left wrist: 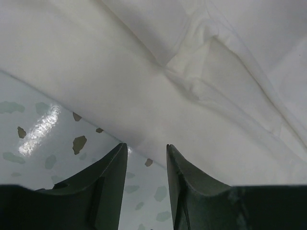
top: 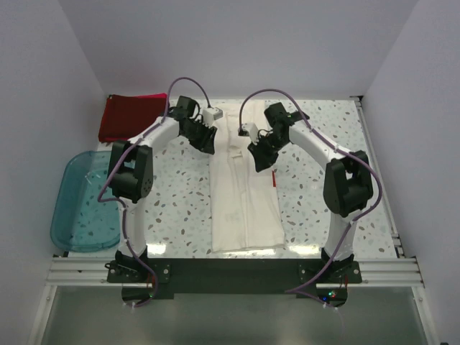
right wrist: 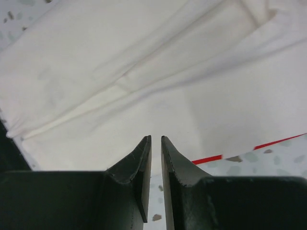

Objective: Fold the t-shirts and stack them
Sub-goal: Fold the tshirt

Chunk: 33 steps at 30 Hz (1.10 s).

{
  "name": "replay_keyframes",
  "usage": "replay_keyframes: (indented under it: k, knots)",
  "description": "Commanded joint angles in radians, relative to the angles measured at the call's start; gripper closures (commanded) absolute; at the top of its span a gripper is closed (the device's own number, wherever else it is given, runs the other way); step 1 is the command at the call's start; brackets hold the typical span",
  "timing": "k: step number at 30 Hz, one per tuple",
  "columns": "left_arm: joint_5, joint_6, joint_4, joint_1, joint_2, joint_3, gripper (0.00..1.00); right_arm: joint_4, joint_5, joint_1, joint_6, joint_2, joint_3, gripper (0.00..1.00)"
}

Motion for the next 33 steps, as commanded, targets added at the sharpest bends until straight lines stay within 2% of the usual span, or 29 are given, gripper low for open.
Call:
replay_keyframes:
  k: [1,6,10,15,23,26,29,33]
  knots:
    - [0.022,-0.03,0.056,-0.003,0.055,0.063,0.57,0.178,0.121,0.015,0.087,0.088,0.082,0.82]
    - [0.023,-0.013,0.014,-0.003,0.129,0.155,0.57,0.259,0.256,0.0,0.131,0.223,0.174,0.82]
    - [-0.047,-0.005,-0.016,-0.003,0.199,0.211,0.59,0.334,0.336,-0.026,0.168,0.26,0.179,0.83]
    - [-0.17,0.03,-0.038,0.004,0.289,0.3,0.64,0.332,0.38,-0.04,0.167,0.315,0.201,0.83]
    - [-0.215,0.071,-0.047,0.023,0.416,0.487,0.64,0.388,0.44,-0.055,0.227,0.438,0.324,0.82]
    - [-0.207,0.058,-0.001,0.023,0.375,0.452,0.6,0.407,0.449,-0.07,0.231,0.441,0.36,0.81]
    - [-0.161,0.041,0.13,0.023,0.274,0.358,0.5,0.407,0.439,-0.081,0.21,0.409,0.399,0.77]
    - [-0.087,0.054,0.198,0.024,0.108,0.297,0.41,0.396,0.384,-0.084,0.158,0.306,0.407,0.61]
